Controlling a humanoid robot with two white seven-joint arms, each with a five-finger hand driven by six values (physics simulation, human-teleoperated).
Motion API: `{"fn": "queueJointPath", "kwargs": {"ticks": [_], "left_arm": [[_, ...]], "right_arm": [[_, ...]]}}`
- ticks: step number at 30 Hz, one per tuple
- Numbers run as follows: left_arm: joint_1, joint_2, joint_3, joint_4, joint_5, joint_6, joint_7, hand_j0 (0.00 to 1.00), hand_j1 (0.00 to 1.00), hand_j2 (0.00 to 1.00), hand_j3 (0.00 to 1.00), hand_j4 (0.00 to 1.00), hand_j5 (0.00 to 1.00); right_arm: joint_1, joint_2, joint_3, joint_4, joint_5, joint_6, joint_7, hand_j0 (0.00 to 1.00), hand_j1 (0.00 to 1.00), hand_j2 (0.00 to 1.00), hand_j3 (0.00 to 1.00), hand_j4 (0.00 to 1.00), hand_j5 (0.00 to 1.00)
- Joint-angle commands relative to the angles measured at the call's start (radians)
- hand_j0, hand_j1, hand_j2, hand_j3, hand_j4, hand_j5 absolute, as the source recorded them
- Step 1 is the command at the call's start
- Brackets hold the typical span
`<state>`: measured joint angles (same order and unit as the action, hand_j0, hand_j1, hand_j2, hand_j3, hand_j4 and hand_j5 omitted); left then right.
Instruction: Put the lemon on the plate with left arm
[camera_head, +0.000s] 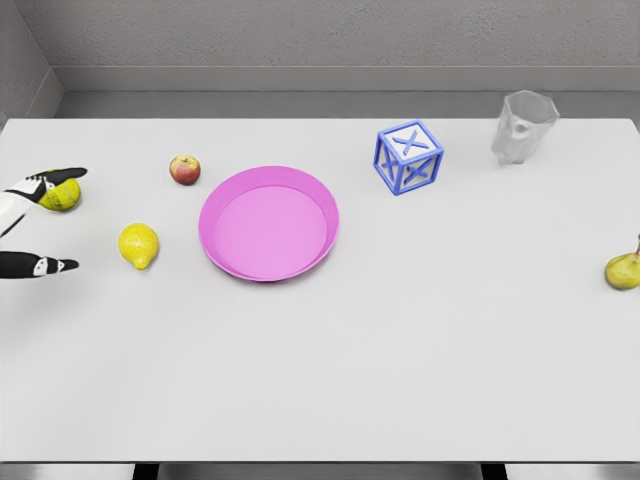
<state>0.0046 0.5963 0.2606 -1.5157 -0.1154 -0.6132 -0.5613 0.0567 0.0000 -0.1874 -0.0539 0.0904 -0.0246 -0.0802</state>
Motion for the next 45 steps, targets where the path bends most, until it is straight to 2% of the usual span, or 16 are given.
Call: {"fn": "queueJointPath", "kwargs": {"ticks": [1,5,8,10,13,14,15,16,18,19,21,23,25,31,34,45], "left_arm": [[0.0,-0.001,0.008,-0.001,0.008,0.002,0.0,1.0,1.0,1.0,1.0,1.0,1.0],[0.0,-0.018,0.0,-0.001,0.002,0.002,-0.005,1.0,1.0,1.0,1.0,1.0,1.0],[-0.017,-0.078,0.0,-0.003,-0.105,0.002,-0.006,1.0,1.0,1.0,1.0,1.0,1.0],[-0.025,-0.062,-0.012,0.003,-0.118,0.002,-0.002,1.0,1.0,1.0,1.0,1.0,1.0],[-0.178,0.135,-0.299,0.011,-0.135,0.002,-0.002,1.0,1.0,1.0,1.0,1.0,1.0],[-0.229,0.157,-0.371,0.015,-0.133,0.002,-0.002,1.0,1.0,1.0,1.0,1.0,1.0],[-0.239,0.169,-0.392,0.042,-0.135,0.002,-0.002,1.0,1.0,1.0,1.0,1.0,1.0],[-0.291,0.174,-0.438,0.046,-0.168,0.002,-0.005,1.0,1.0,1.0,1.0,1.0,1.0],[-0.4,0.174,-0.465,0.071,-0.397,0.002,-0.005,1.0,1.0,1.0,1.0,1.0,1.0],[-0.426,0.174,-0.466,0.1,-0.448,0.002,-0.003,1.0,1.0,1.0,1.0,1.0,1.0],[-0.425,0.16,-0.485,0.12,-0.448,0.002,-0.005,1.0,1.0,1.0,1.0,1.0,1.0],[-0.42,0.157,-0.551,0.12,-0.437,0.002,0.001,1.0,1.0,1.0,1.0,1.0,1.0],[-0.416,0.155,-0.575,0.114,-0.449,0.002,-0.003,1.0,1.0,1.0,1.0,1.0,1.0],[-0.416,0.168,-0.577,0.112,-0.455,0.002,-0.003,1.0,1.0,1.0,1.0,1.0,1.0],[-0.425,0.171,-0.618,0.106,-0.457,0.002,-0.003,1.0,1.0,1.0,1.0,1.0,1.0],[-0.417,0.172,-0.644,0.098,-0.46,0.002,-0.008,1.0,1.0,1.0,1.0,1.0,1.0]], "right_arm": [[0.002,0.0,0.0,0.003,0.0,0.002,-0.003,1.0,1.0,1.0,1.0,1.0,1.0],[-0.002,0.0,0.0,0.002,0.0,0.0,0.0,1.0,1.0,1.0,1.0,1.0,1.0],[-0.002,0.0,0.0,0.0,0.0,0.0,0.0,1.0,1.0,1.0,1.0,1.0,1.0],[-0.002,0.0,0.002,0.0,0.0,0.0,0.0,1.0,1.0,1.0,1.0,1.0,1.0],[-0.002,0.0,0.002,0.002,0.0,0.0,0.0,1.0,1.0,1.0,1.0,1.0,1.0],[-0.002,0.0,0.002,0.0,0.0,0.0,0.0,1.0,1.0,1.0,1.0,1.0,1.0],[-0.002,0.0,0.0,0.0,0.0,0.0,0.0,1.0,1.0,1.0,1.0,1.0,1.0],[-0.002,0.0,0.002,0.0,0.0,0.0,0.0,1.0,1.0,1.0,1.0,1.0,1.0],[-0.002,0.0,0.002,0.0,0.0,0.0,0.0,1.0,1.0,1.0,1.0,1.0,1.0],[-0.002,0.0,0.002,0.0,0.0,0.0,0.0,1.0,1.0,1.0,1.0,1.0,1.0],[-0.002,0.0,0.002,0.0,0.0,0.0,0.0,1.0,1.0,1.0,1.0,1.0,1.0],[-0.002,0.0,0.0,0.002,0.0,0.0,0.0,1.0,1.0,1.0,1.0,1.0,1.0],[-0.002,0.0,0.002,0.0,0.0,0.0,0.0,1.0,1.0,1.0,1.0,1.0,1.0],[-0.002,0.0,0.002,0.0,0.0,0.0,0.0,1.0,1.0,1.0,1.0,1.0,1.0],[-0.002,0.0,0.002,0.0,0.0,0.0,0.0,1.0,1.0,1.0,1.0,1.0,1.0],[-0.002,0.0,0.002,0.002,0.0,0.0,0.0,1.0,1.0,1.0,1.0,1.0,1.0]]}}
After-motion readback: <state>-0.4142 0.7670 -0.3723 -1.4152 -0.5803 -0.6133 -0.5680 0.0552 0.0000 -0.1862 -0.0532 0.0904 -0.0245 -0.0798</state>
